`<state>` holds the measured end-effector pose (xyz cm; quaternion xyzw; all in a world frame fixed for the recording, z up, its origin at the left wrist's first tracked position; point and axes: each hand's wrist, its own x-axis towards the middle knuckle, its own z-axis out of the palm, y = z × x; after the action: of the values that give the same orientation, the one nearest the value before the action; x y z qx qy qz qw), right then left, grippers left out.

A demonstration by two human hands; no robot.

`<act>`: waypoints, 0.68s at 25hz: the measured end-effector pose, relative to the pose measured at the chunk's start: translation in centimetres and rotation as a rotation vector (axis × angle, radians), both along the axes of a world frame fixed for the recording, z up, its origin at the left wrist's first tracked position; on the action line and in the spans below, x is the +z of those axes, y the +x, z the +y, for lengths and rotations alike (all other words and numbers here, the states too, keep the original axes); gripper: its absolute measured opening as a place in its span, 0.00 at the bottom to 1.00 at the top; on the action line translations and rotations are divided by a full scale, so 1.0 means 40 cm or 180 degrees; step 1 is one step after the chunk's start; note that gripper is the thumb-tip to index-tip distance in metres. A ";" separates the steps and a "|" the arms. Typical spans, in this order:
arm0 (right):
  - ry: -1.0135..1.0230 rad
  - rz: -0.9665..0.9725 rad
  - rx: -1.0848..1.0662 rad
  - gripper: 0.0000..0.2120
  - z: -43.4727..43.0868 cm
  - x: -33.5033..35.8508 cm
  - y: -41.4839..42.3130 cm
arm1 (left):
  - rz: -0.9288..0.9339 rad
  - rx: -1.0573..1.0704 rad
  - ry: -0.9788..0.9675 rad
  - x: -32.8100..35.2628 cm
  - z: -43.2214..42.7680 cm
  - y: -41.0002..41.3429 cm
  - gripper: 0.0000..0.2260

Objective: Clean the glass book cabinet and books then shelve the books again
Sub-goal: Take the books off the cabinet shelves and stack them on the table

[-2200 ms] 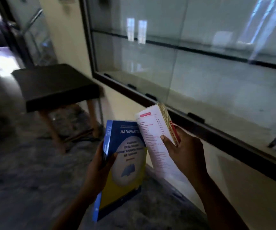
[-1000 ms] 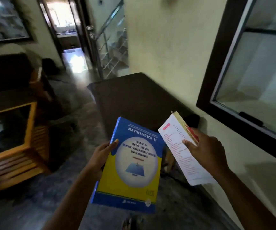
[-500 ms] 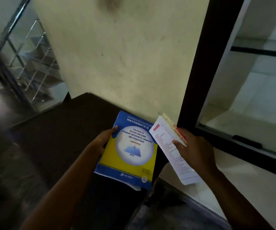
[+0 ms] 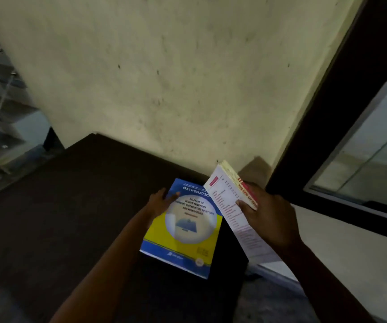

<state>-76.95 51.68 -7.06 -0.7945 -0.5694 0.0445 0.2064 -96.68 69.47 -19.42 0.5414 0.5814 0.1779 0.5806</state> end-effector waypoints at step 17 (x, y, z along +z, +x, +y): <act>0.0040 0.3291 0.0147 0.14 0.005 -0.164 -0.221 | -0.2304 -0.0288 -0.1412 0.190 -0.146 -0.149 0.26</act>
<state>-85.77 51.87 -13.60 -0.6547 -0.4106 0.4324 0.4646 -102.63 63.64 -11.83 0.3310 0.3399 0.2013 0.8569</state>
